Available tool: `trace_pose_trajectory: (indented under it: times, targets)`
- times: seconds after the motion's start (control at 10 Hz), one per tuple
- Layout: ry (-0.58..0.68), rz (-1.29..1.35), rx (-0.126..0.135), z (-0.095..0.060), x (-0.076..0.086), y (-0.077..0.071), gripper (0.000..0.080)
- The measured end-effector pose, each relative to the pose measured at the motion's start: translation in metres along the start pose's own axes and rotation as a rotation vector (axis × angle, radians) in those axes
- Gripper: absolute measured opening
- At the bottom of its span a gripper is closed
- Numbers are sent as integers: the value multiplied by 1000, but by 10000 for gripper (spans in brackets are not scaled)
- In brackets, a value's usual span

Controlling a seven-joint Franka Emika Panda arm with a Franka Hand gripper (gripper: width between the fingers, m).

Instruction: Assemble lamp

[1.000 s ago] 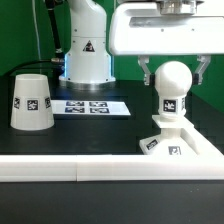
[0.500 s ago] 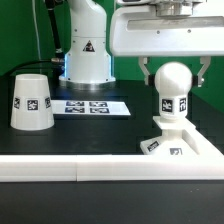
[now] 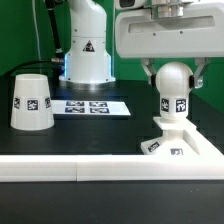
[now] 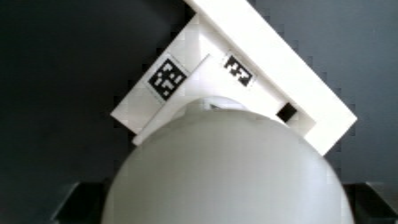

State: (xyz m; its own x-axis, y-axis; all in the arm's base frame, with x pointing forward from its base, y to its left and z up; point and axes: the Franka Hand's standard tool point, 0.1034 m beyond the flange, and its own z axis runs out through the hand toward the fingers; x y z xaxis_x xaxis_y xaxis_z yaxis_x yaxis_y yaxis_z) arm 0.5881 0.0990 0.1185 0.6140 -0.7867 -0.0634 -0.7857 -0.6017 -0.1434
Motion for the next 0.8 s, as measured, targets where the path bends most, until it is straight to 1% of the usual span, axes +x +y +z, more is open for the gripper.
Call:
trace_pose_trajectory:
  times: [0.2,0.3,0.4,0.6,0.7,0.8]
  targets:
    - [-15,186,11,1,0,-2,579]
    - [-20,228,18,1,2,-3,579]
    - [-29,258,25,1,2,-3,579]
    - [-24,194,20,2,0,-3,582]
    - [-11,137,9,3,-5,-5,672]
    - [-1,46,3,3,-8,-7,695]
